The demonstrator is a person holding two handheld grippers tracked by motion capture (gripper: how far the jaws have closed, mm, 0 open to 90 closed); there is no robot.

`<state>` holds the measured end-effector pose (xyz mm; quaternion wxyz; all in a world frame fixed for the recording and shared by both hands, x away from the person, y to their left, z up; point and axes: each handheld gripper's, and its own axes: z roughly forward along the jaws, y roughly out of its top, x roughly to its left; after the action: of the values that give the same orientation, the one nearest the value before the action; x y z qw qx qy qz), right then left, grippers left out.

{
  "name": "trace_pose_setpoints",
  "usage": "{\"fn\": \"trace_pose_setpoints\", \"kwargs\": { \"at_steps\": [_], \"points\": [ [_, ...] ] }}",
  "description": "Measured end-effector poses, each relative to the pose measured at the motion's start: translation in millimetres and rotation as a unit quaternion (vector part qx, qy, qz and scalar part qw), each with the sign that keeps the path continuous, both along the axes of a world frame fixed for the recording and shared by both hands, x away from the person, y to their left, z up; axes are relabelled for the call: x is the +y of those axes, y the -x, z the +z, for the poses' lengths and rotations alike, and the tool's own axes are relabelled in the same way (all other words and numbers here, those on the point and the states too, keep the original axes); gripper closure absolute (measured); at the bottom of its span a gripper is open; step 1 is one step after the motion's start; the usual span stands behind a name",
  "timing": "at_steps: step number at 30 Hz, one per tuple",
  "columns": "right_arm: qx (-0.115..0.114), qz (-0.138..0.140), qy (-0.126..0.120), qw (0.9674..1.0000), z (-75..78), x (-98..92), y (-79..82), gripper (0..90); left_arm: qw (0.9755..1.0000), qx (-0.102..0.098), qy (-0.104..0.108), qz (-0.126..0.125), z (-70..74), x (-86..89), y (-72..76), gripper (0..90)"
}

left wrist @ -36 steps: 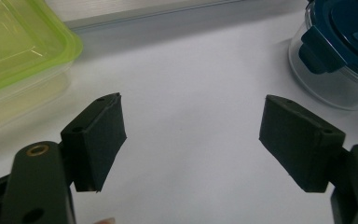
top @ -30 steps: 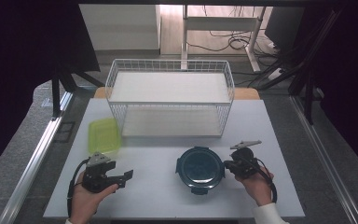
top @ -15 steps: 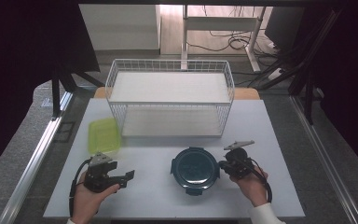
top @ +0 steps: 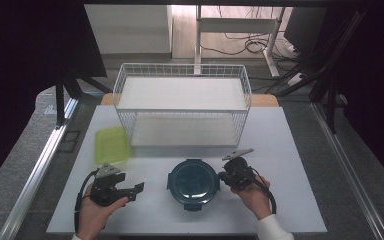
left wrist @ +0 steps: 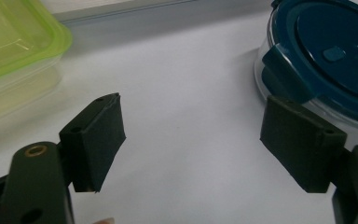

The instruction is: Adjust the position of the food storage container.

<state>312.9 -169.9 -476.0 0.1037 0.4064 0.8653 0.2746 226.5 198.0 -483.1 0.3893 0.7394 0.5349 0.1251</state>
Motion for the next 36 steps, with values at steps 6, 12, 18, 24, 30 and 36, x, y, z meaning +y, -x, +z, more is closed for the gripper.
{"fn": "trace_pose_setpoints", "kwargs": {
  "at_steps": [6, 12, 18, 24, 30, 36],
  "points": [
    [0.005, 0.017, -0.006, 0.9998, -1.4, 16.7, -0.1, 89.5, 0.9999, 0.005, 0.011, 0.012, -0.5, 4.1, -0.7, 20.2],
    [0.007, 0.030, -0.008, 0.9995, -2.3, 30.0, 1.3, 89.4, 0.9999, 0.004, 0.012, 0.009, -0.2, 3.9, -0.5, 20.2],
    [0.008, 0.038, -0.014, 0.9991, -3.9, 39.5, 1.6, 89.4, 0.9999, 0.005, 0.013, 0.008, -0.3, 3.5, -0.6, 20.2],
    [0.010, 0.042, -0.022, 0.9988, -5.9, 37.2, 1.6, 89.4, 0.9998, 0.002, 0.017, 0.010, 1.0, 4.6, 0.6, 20.2],
    [-0.006, 0.016, -0.038, 0.9991, -1.0, 20.0, 3.6, 89.3, 0.9997, -0.003, 0.021, 0.013, 3.9, 7.4, 2.2, 20.2],
    [-0.020, -0.008, -0.092, 0.9955, 11.2, -12.7, 17.7, 71.8, 0.9996, -0.005, 0.025, 0.015, 5.4, 8.1, 2.8, 20.2]
  ]
}}
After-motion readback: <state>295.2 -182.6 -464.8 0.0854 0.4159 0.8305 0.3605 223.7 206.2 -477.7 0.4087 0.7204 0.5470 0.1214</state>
